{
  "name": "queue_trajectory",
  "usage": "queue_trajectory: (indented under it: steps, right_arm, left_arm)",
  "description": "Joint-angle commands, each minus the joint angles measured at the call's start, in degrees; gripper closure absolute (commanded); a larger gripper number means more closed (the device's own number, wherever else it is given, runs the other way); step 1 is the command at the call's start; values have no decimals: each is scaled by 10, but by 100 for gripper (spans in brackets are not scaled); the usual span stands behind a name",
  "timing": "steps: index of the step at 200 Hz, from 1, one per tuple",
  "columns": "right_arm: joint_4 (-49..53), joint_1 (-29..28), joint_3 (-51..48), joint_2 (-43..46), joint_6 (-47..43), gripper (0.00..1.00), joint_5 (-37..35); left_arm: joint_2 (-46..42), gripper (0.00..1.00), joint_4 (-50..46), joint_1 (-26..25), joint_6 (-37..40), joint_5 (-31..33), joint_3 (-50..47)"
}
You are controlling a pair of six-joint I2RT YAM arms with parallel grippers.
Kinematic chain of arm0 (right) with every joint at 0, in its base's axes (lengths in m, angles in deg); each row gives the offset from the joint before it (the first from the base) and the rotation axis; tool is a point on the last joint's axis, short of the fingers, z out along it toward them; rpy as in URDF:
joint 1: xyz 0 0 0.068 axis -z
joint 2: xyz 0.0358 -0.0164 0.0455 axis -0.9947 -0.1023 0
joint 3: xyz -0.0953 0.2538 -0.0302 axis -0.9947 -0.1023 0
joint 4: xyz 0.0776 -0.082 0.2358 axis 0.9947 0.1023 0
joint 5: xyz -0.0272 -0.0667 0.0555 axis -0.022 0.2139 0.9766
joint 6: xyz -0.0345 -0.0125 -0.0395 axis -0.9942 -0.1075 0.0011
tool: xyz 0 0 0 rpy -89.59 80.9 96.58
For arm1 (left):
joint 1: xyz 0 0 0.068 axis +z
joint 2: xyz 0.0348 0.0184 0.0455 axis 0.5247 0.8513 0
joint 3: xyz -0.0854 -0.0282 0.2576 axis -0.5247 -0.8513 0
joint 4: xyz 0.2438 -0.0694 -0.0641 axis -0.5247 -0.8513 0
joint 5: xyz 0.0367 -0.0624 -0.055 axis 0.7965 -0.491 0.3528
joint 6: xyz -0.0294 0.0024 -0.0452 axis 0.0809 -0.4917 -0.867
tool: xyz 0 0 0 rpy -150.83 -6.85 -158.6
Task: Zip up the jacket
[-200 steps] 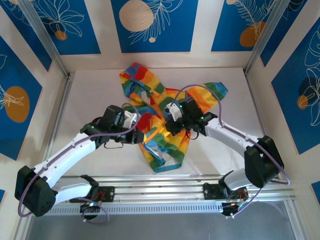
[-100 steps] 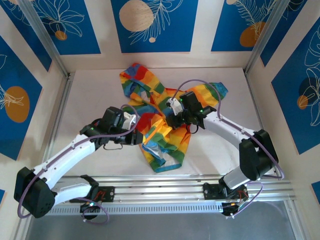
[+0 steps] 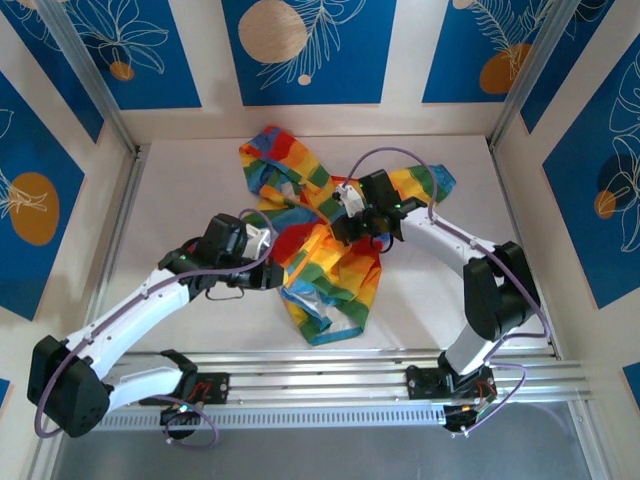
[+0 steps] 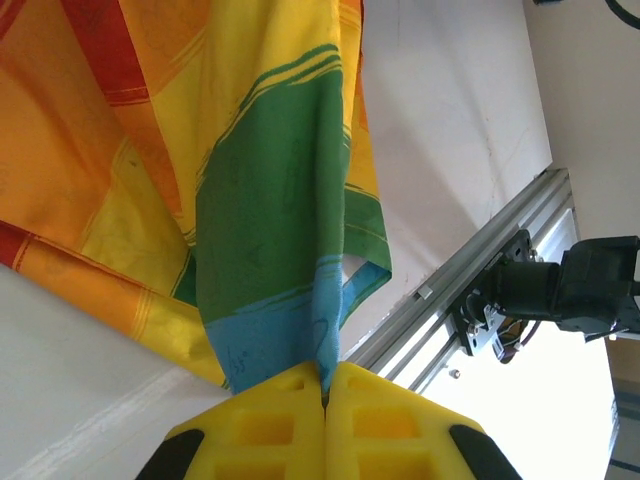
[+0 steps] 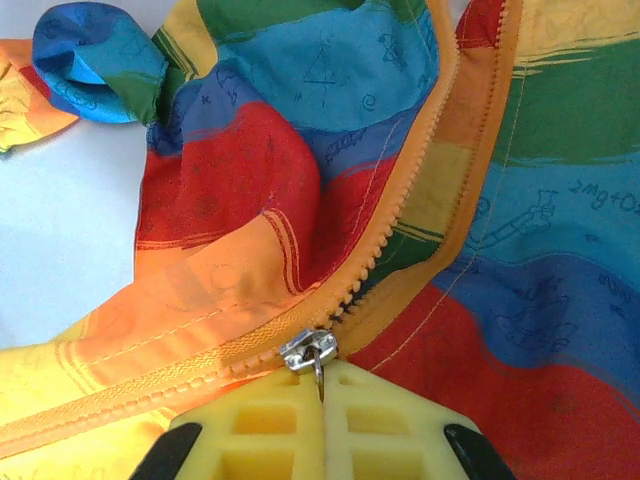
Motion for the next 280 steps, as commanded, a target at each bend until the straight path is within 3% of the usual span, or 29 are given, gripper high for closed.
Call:
queue_trajectory:
  steps: [1,170,280]
  right_arm:
    - [-13,26,32,-19,-7,100,-39]
    - [45,97,296,-195,-23,100,8]
    - [70,141,469,-325,-6,100,29]
  left_arm:
    - [-21,100,-73,5,7,-14,3]
    - [-97,100,-135,6,-19,28,4]
    - [-98,100,-143,6,-44,37,-28]
